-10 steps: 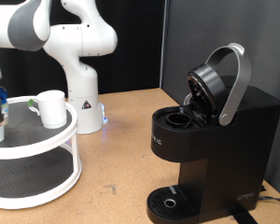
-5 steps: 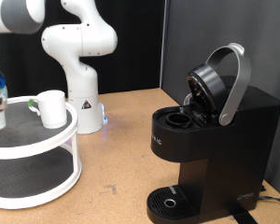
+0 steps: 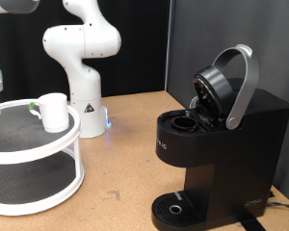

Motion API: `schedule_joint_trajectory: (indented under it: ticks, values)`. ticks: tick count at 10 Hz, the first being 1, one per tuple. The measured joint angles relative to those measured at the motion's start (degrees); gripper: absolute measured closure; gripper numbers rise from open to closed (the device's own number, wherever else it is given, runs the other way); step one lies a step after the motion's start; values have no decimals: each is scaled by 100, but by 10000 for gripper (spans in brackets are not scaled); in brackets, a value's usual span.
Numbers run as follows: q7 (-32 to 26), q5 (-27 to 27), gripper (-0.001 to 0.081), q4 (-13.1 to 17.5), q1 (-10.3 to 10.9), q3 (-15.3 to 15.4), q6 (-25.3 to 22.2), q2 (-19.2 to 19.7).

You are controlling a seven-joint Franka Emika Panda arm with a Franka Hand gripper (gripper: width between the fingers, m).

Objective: Make a cup of coffee with the keurig machine

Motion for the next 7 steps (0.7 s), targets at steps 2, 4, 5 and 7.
schedule_joint_trajectory:
  ticks: [2,4,5,7]
  values:
    - [233,613,351,59,60,1,-258,40]
    - [519,1408,351,342,259,15,-788,82]
    - [609,1935,351,490,383,8,-947,92]
    - [624,2865,351,657,632,19,-925,91]
